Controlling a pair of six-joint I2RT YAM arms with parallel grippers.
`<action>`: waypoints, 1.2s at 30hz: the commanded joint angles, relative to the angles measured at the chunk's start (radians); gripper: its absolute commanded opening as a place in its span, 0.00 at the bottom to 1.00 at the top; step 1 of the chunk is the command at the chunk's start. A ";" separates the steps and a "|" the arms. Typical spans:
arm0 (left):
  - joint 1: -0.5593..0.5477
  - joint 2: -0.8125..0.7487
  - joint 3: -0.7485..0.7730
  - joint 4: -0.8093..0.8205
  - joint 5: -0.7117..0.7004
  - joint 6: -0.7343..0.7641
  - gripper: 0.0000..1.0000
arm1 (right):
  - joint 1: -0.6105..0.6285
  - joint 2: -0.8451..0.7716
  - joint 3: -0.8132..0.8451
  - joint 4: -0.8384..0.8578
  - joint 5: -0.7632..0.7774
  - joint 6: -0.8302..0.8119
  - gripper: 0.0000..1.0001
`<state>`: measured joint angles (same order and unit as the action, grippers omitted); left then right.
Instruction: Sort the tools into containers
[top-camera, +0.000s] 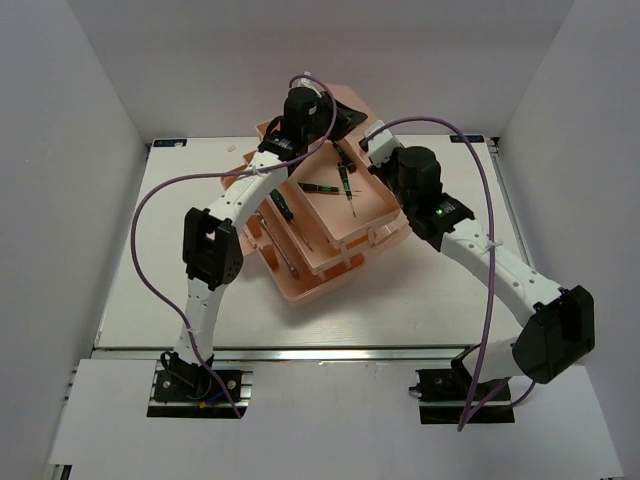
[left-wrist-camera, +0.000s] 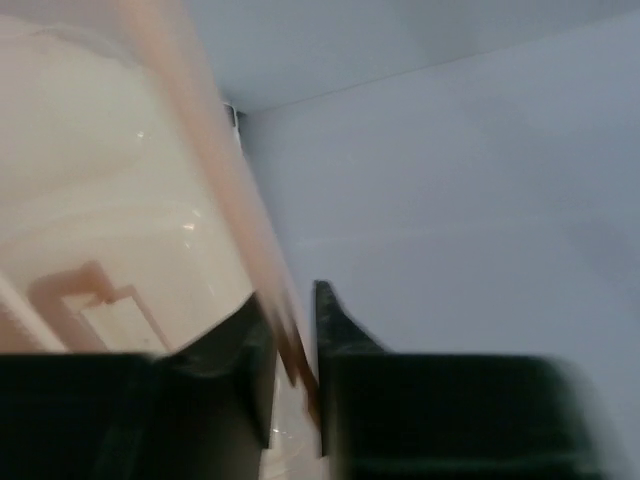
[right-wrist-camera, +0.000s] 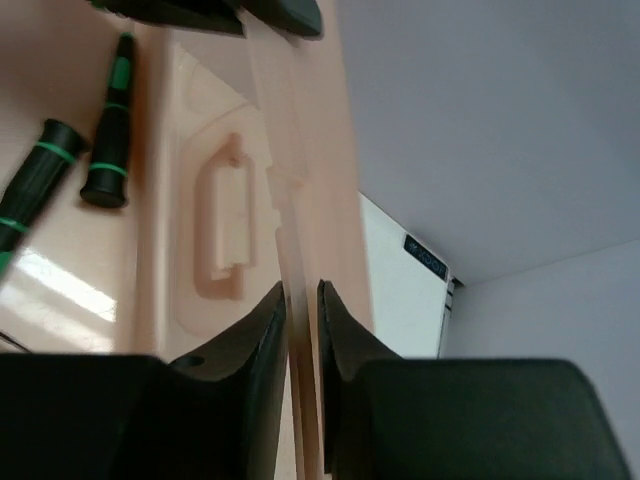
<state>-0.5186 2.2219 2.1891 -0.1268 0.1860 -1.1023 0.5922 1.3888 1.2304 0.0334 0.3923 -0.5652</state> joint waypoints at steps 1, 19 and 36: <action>0.012 0.008 0.055 0.070 0.038 -0.037 0.12 | 0.021 -0.106 0.023 0.292 -0.069 0.048 0.22; 0.135 -0.048 -0.012 0.110 0.268 -0.042 0.00 | -0.673 0.185 0.432 -0.254 -0.804 0.579 0.56; 0.195 -0.111 -0.068 0.026 0.389 0.007 0.78 | -0.517 0.569 0.475 -0.334 -1.297 0.492 0.48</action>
<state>-0.3534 2.2070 2.0918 -0.0257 0.5571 -1.1687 0.0914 1.9938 1.6737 -0.3222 -0.8059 -0.0772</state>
